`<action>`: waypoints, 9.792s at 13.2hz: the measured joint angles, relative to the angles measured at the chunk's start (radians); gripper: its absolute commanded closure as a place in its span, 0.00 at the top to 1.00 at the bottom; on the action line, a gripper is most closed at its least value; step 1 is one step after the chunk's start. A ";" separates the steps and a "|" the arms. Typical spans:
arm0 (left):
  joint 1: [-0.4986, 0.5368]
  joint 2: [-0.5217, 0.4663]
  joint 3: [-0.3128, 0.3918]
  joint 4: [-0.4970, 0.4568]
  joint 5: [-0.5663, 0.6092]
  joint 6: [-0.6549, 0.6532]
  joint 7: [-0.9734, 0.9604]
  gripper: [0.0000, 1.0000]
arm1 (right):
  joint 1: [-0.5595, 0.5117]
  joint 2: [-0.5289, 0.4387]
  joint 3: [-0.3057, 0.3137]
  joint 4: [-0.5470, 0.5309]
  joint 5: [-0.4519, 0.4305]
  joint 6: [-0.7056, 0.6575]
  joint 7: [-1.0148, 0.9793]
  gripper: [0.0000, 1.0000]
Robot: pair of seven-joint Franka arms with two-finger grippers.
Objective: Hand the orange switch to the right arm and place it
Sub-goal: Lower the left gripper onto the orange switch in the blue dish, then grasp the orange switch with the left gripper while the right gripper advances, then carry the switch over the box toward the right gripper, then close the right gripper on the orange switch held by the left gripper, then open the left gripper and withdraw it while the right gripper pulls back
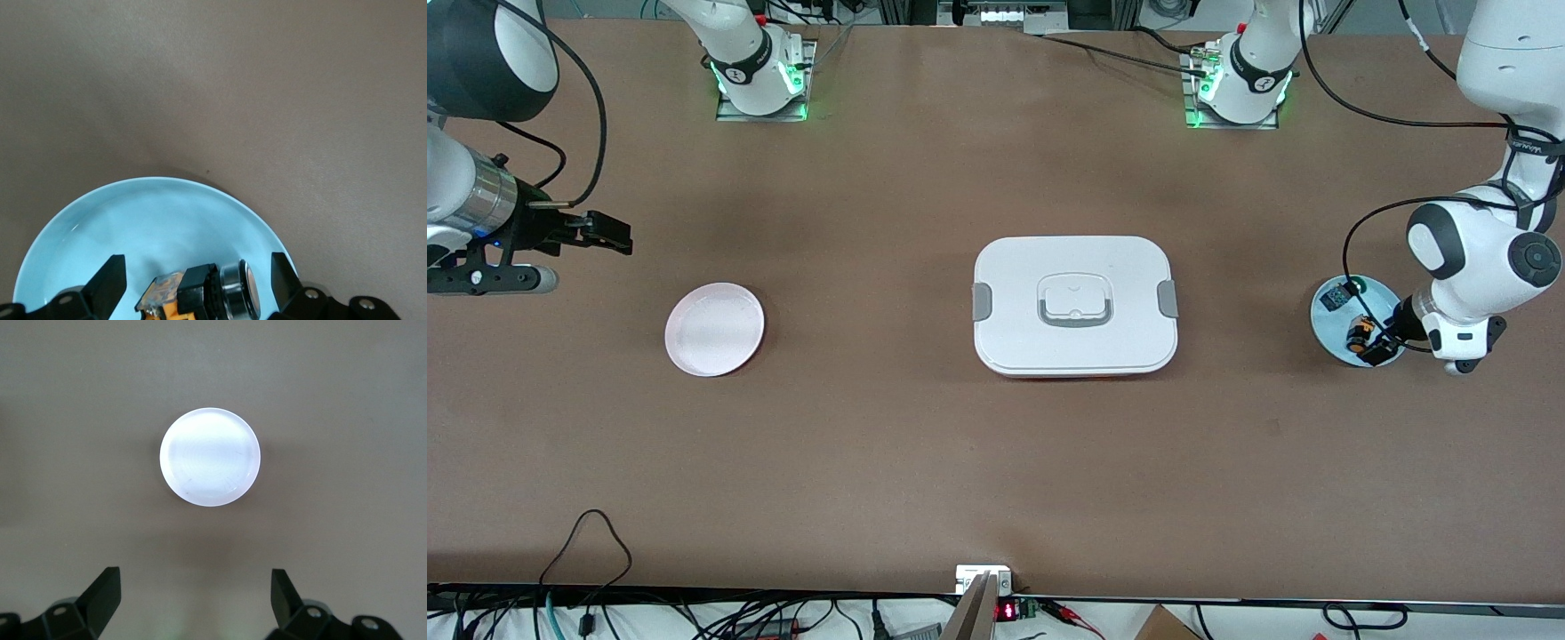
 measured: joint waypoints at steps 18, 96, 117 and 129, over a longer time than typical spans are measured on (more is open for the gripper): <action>-0.001 0.011 -0.010 -0.015 -0.010 0.003 -0.003 0.95 | 0.040 0.112 -0.002 -0.009 1.185 0.099 -0.051 1.00; -0.340 -0.125 -0.465 0.515 -1.408 -0.340 -0.588 0.00 | 0.430 0.318 -0.002 0.055 1.998 0.356 -0.466 0.97; -0.339 -0.124 -0.464 0.519 -1.408 -0.338 -0.573 0.00 | 0.432 0.366 -0.002 0.111 2.002 0.353 -0.541 0.20; -0.319 -0.124 -0.462 0.519 -1.408 -0.342 -0.577 1.00 | 0.436 0.371 -0.002 0.116 2.010 0.356 -0.596 0.18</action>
